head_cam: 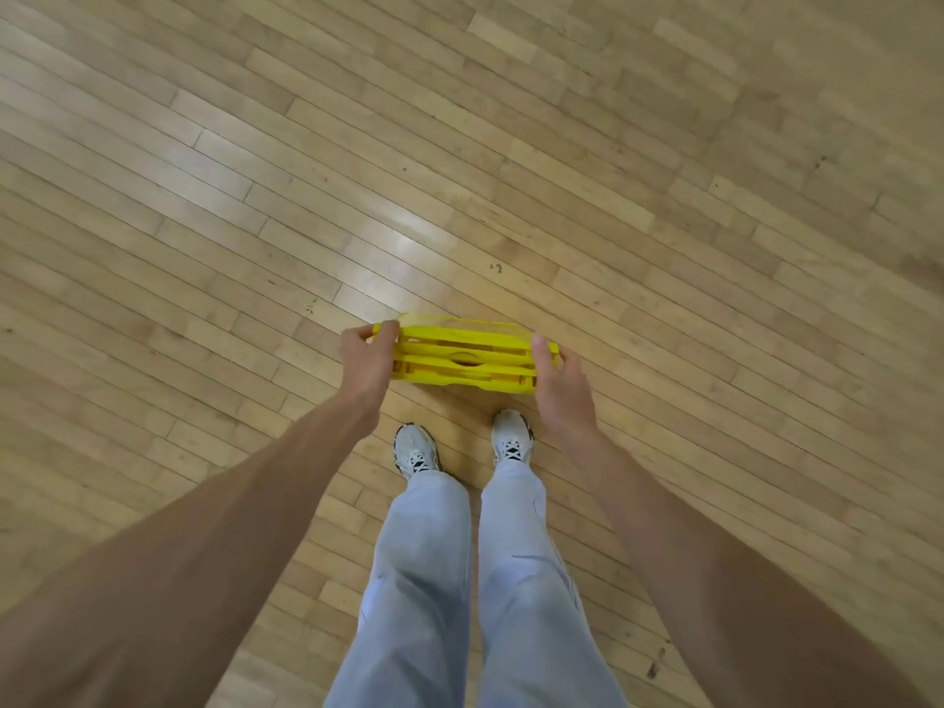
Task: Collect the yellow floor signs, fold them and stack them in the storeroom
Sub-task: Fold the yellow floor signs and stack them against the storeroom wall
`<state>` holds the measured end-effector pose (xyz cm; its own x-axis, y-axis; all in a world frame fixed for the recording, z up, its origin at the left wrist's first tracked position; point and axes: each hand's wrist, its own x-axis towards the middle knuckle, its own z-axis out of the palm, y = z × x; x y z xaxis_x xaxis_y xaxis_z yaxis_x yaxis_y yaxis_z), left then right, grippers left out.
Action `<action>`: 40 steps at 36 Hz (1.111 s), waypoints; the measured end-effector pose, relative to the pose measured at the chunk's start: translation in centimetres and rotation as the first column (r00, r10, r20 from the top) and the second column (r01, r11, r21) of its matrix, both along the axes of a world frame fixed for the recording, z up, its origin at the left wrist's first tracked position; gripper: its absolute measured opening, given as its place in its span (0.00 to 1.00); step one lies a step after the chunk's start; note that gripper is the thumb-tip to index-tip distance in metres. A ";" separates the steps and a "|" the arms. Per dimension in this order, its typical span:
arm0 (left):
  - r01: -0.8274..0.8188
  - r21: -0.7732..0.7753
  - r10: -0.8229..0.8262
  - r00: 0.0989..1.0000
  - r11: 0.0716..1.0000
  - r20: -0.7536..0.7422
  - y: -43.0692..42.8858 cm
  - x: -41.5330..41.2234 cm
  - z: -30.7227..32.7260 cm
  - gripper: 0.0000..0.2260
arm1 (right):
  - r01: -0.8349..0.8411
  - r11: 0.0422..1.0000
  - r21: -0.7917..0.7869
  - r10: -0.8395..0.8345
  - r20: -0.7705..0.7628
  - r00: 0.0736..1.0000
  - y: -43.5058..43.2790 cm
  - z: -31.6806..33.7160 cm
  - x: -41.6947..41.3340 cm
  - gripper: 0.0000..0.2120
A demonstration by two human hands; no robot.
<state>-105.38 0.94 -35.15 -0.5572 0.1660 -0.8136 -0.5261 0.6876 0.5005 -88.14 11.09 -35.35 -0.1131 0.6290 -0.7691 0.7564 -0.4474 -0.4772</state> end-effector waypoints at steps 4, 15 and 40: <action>-0.018 0.034 0.015 0.997 0.999 0.078 -1.9 1.1 -0.9 0.18 | 0.060 0.996 -0.058 -0.063 -0.049 0.997 -1.8 0.0 0.4 0.38; -0.082 0.081 0.067 0.983 0.993 0.174 -4.5 2.6 0.6 0.10 | 0.129 0.984 -0.127 -0.137 -0.061 0.989 -2.9 1.3 0.4 0.28; -0.665 0.383 0.692 0.717 0.642 0.085 -17.1 5.2 22.7 0.10 | -0.572 0.806 0.153 0.590 -0.286 0.755 -7.9 21.9 -9.7 0.33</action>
